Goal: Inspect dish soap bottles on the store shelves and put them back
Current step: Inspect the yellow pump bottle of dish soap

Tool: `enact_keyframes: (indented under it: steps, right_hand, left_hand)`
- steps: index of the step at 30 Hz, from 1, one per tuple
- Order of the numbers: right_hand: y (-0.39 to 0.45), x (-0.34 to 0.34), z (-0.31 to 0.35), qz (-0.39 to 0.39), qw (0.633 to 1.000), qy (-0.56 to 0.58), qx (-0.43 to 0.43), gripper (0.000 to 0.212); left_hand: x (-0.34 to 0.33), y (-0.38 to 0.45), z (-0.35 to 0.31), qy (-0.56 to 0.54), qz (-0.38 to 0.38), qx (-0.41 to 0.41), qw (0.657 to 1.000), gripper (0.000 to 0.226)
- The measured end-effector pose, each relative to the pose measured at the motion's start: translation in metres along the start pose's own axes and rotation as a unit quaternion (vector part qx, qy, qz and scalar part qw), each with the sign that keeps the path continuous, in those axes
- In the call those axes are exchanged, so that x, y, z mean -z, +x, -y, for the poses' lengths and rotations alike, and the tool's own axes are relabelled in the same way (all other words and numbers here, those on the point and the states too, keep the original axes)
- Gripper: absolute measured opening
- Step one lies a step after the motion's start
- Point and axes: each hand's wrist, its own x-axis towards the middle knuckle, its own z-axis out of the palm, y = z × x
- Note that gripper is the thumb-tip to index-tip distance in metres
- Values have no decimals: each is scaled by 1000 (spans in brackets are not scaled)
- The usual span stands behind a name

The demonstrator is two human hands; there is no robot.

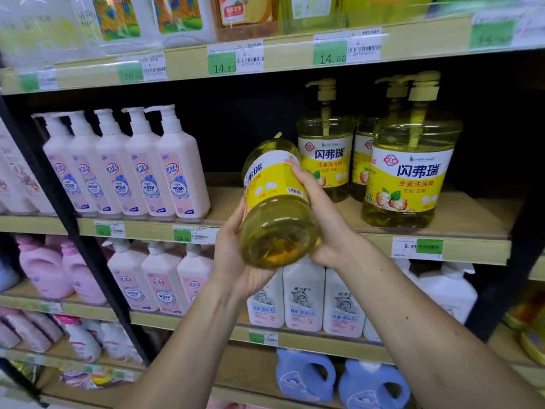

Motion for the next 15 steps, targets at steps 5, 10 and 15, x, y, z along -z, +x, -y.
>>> enact_keyframes:
  steps: [5,10,15]
  right_hand:
    - [-2,-1,-2,11,1000,14,13,70]
    - [-7,-9,7,-15,999,4,37,71]
    - [-16,-11,16,-30,999,-22,27,61]
  left_hand:
    - [-3,-2,-4,45,-45,-22,998,67]
    - [-12,1,-9,157,-126,-63,978,63]
    - [-19,-2,-5,243,-122,-157,949,43]
